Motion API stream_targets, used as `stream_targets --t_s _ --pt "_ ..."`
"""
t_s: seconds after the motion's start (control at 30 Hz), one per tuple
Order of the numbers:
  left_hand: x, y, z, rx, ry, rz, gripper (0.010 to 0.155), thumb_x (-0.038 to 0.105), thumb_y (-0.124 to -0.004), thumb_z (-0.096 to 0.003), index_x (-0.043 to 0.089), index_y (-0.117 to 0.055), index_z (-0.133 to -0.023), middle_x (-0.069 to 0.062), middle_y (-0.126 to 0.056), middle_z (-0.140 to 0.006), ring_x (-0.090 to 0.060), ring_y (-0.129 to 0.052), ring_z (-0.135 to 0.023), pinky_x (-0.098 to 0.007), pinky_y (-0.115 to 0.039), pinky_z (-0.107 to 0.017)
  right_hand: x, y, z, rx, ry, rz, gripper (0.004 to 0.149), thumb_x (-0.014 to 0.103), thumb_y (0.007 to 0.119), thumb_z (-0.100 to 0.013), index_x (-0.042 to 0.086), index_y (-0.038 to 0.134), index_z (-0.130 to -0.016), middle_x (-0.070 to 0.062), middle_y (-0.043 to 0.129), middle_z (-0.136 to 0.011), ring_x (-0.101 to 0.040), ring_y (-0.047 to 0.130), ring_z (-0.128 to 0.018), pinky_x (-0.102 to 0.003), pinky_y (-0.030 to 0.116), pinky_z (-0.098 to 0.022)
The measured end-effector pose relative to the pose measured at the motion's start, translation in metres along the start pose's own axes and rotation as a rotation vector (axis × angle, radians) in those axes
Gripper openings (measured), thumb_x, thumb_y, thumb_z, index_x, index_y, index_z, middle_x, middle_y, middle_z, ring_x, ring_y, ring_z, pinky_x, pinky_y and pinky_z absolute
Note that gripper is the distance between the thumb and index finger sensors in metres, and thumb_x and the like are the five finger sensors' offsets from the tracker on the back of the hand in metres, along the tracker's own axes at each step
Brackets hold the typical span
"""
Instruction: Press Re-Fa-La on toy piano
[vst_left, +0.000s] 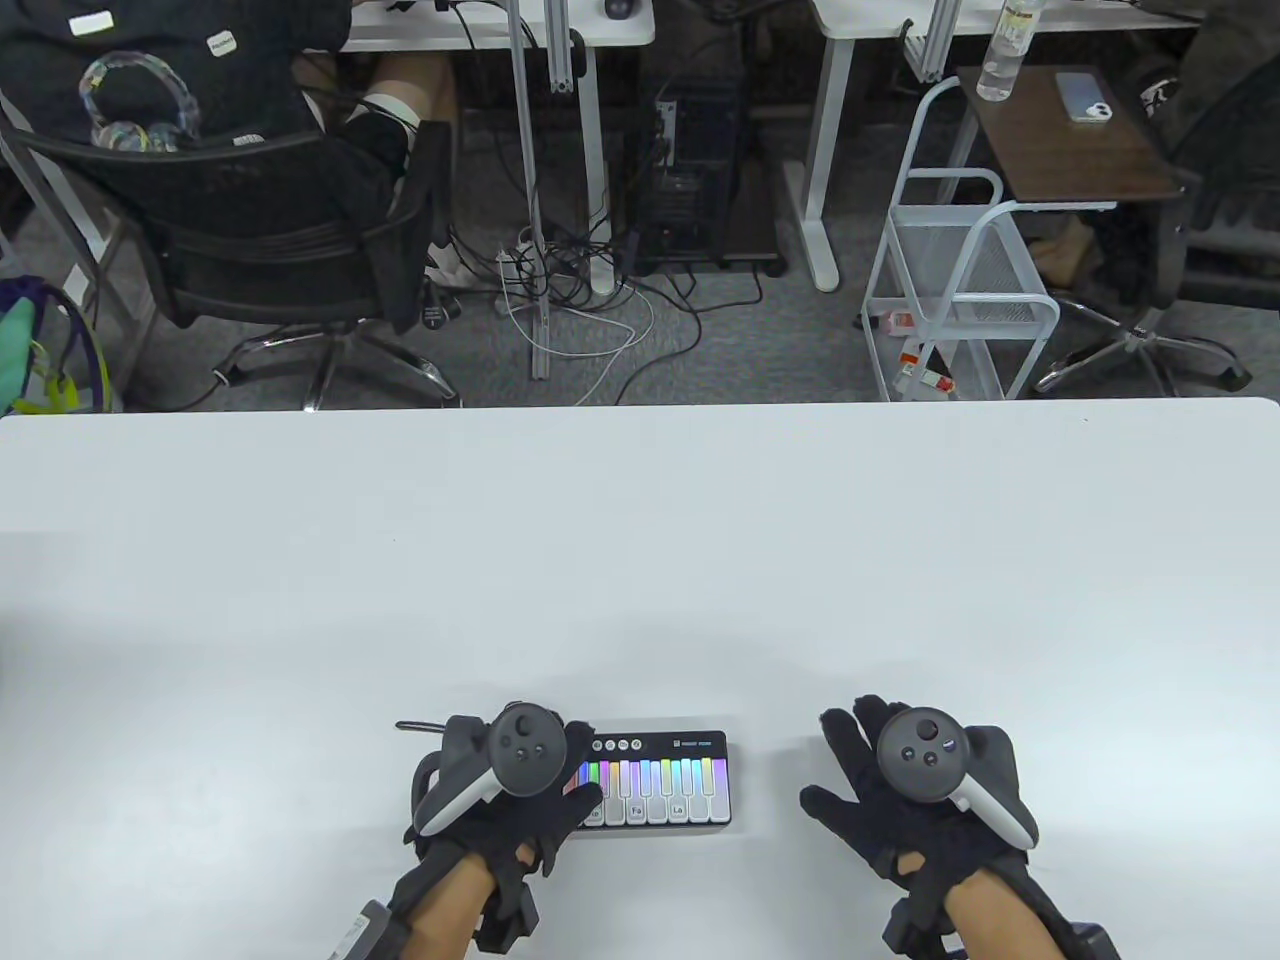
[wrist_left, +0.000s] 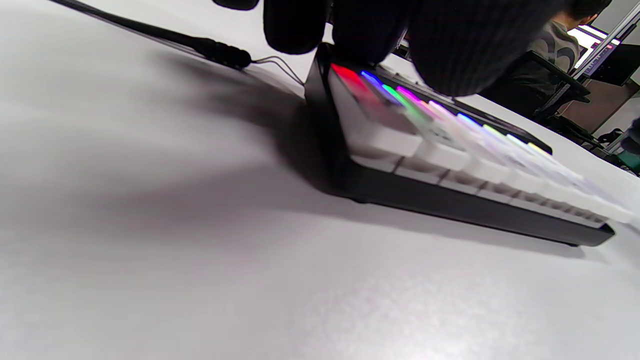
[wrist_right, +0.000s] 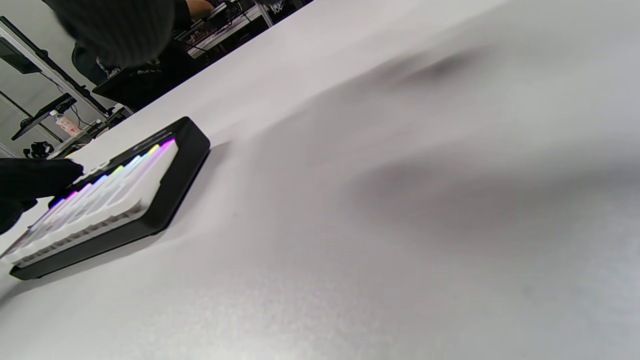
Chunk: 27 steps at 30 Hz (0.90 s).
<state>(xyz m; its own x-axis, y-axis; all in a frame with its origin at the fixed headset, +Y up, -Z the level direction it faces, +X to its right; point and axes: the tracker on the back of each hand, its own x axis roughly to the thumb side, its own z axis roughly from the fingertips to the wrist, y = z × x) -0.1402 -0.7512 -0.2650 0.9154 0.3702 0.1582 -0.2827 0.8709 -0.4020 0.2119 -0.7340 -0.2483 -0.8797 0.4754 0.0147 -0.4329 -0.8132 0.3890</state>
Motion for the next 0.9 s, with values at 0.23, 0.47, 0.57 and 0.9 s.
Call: stream_targets --t_s 0.23,0.47,0.57,0.9 --pt "-0.0005 0.0002 0.0001 -0.002 0.004 0.011 0.067 0.055 -0.073 -0.0473 0.027 -0.054 -0.105 -0.009 -0.048 -0.114 -0.042 -0.037 -0.109 -0.064 -0.039 -0.075 0.0 0.0 0.0 0.0 0.0 0.0 0.081 0.057 0.07 -0.042 0.021 0.034 -0.105 -0.013 0.012 -0.112 -0.049 0.009 -0.103 -0.068 0.017 -0.069" --pt "-0.0007 0.0004 0.0003 -0.001 0.006 0.014 0.067 0.055 -0.073 -0.0473 0.027 -0.055 -0.105 -0.009 -0.048 -0.114 -0.043 -0.037 -0.108 -0.064 -0.039 -0.075 0.0 0.0002 -0.0002 -0.001 -0.002 0.001 0.081 0.057 0.07 -0.042 0.021 0.034 -0.105 -0.013 0.012 -0.112 -0.049 0.009 -0.103 -0.068 0.018 -0.069" --pt "-0.0009 0.0005 0.0003 0.0 0.006 0.015 0.067 0.055 -0.073 -0.0473 0.027 -0.055 -0.105 -0.009 -0.048 -0.114 -0.042 -0.037 -0.109 -0.064 -0.039 -0.075 0.0 0.0003 -0.0003 -0.001 -0.002 0.001 0.081 0.057 0.07 -0.042 0.021 0.034 -0.105 -0.013 0.012 -0.112 -0.049 0.009 -0.103 -0.068 0.018 -0.069" --pt "-0.0014 0.0007 0.0004 -0.005 0.014 0.024 0.066 0.055 -0.074 -0.0474 0.028 -0.054 -0.105 -0.009 -0.049 -0.114 -0.043 -0.036 -0.109 -0.064 -0.039 -0.075 -0.0002 0.0005 -0.0003 -0.001 -0.002 0.001 0.081 0.057 0.07 -0.042 0.021 0.034 -0.105 -0.013 0.012 -0.112 -0.049 0.009 -0.103 -0.068 0.018 -0.069"
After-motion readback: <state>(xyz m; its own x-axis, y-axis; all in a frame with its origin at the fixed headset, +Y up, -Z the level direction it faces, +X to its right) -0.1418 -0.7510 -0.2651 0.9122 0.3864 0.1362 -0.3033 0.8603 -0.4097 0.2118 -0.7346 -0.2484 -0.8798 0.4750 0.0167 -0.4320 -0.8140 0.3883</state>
